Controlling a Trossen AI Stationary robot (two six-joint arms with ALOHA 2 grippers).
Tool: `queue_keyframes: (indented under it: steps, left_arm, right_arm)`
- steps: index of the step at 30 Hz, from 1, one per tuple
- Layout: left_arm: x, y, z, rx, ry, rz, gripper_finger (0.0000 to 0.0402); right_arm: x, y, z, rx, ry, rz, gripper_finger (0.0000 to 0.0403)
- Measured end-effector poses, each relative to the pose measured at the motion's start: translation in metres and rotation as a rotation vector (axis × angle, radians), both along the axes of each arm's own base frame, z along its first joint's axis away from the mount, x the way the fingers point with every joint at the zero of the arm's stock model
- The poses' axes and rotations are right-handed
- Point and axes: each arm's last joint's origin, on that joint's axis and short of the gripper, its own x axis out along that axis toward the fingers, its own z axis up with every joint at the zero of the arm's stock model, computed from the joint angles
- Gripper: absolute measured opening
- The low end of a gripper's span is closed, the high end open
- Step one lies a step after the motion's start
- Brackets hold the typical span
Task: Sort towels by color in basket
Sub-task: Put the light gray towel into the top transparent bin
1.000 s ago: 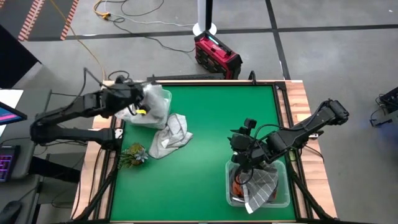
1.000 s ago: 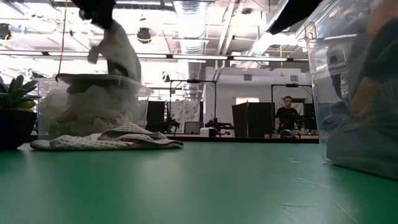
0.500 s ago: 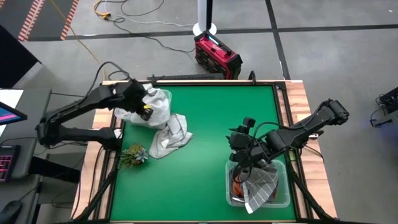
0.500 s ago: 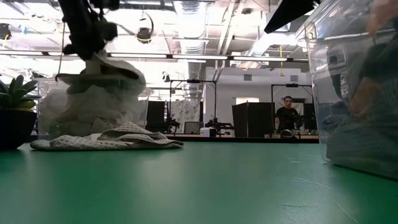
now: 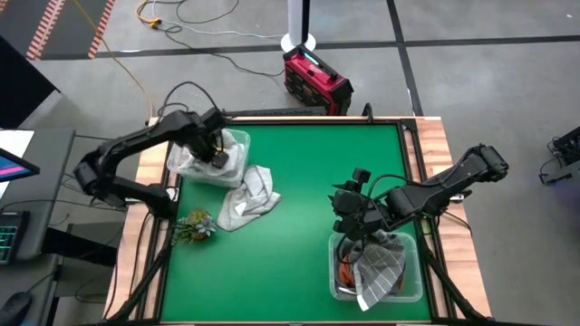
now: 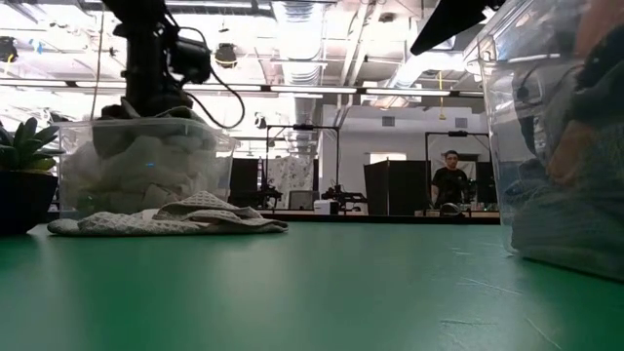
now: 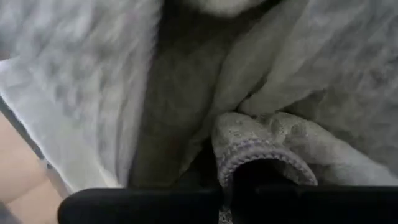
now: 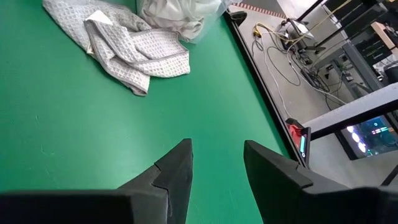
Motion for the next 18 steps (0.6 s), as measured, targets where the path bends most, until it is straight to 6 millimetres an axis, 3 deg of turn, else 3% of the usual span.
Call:
queue_keyframes:
  steps: [5,18]
  left_arm:
    - [0.016,0.001,-0.016,0.012,0.111,-0.067,0.0018]
    - [0.039,-0.013,-0.028,0.085,0.223,-0.222,0.0156]
  right_arm:
    - [0.000,0.000,0.000,0.002,0.001,0.002,0.0179]
    - [-0.005,0.013,0.000,0.029,-0.017,0.035,0.0179]
